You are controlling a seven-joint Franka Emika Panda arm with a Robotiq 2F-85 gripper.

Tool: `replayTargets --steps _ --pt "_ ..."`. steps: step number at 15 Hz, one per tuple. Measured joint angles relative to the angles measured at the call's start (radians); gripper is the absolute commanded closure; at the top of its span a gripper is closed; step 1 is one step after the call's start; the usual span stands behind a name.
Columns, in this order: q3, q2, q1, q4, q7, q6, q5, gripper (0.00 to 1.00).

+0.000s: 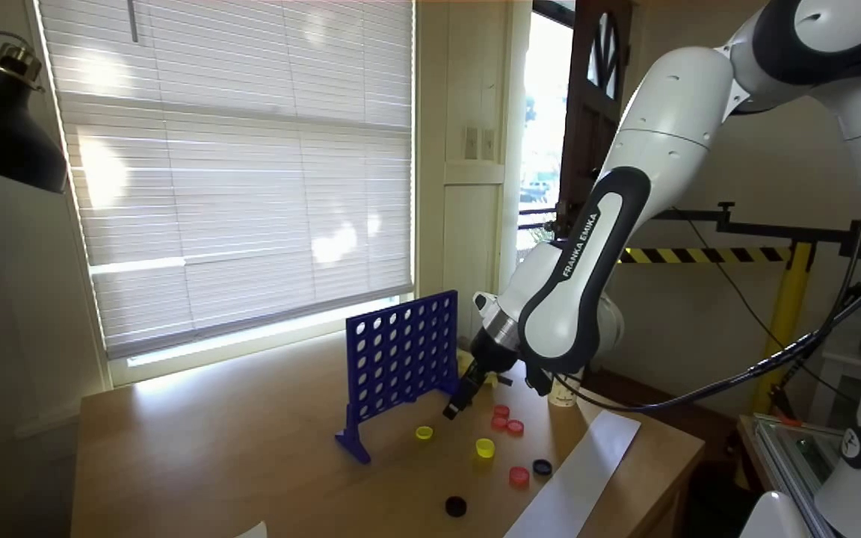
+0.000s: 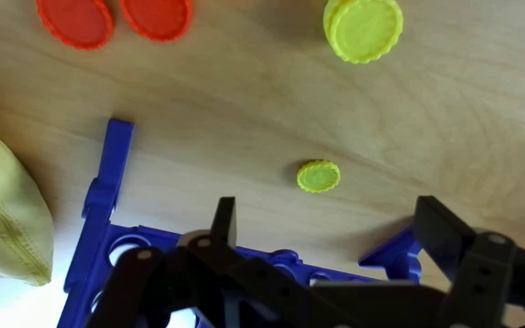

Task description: Put one yellow disc on the two yellow discs

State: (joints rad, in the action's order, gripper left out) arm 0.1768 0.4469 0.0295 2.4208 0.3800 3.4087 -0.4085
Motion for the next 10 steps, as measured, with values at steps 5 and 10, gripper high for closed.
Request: replayTargets --steps 5,10 --pt "0.050 0.066 0.046 -0.045 -0.003 0.045 0.004 0.00" --pt "0.000 0.108 0.037 -0.069 -0.210 0.049 0.234 0.00"
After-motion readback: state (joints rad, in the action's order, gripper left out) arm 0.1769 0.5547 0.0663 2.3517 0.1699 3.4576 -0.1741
